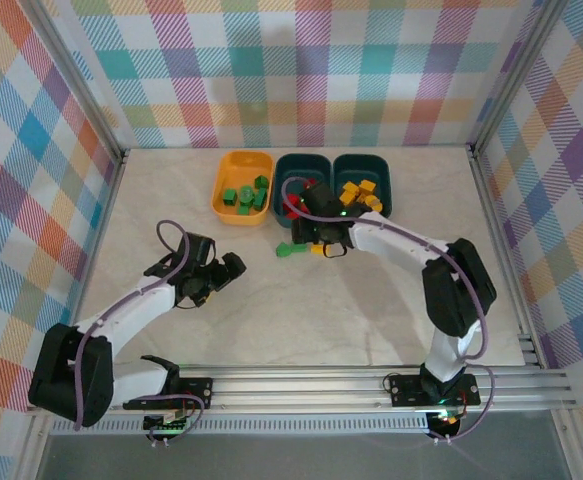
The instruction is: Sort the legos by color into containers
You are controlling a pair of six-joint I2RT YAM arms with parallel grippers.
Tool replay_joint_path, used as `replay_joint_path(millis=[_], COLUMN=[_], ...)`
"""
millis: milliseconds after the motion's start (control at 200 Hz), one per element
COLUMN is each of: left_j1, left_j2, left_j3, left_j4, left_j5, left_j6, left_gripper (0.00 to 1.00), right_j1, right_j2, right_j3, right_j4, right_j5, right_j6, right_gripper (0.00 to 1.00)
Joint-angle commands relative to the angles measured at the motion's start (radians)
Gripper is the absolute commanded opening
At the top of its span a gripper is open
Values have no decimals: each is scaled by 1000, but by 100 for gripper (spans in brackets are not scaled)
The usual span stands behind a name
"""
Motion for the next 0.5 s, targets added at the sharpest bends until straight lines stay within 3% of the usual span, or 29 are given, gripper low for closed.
replay_joint_path(millis=[0,180,495], left_j1=[7,7,6], left_j2=[6,-37,-41], left_j3=[35,8,-20], left_j4=[-35,-43,-21], left_j5=[18,9,15], left_j6=[-12,-15,-25], left_gripper=[100,100,100], right_j1=[-27,-27,-23], right_j2=[62,146,139], right_j3=[3,74,-7], right_j4=[19,-70,-86], right_j5=[63,100,87], right_j6=[-11,-163,-134], right_gripper=[69,70,72])
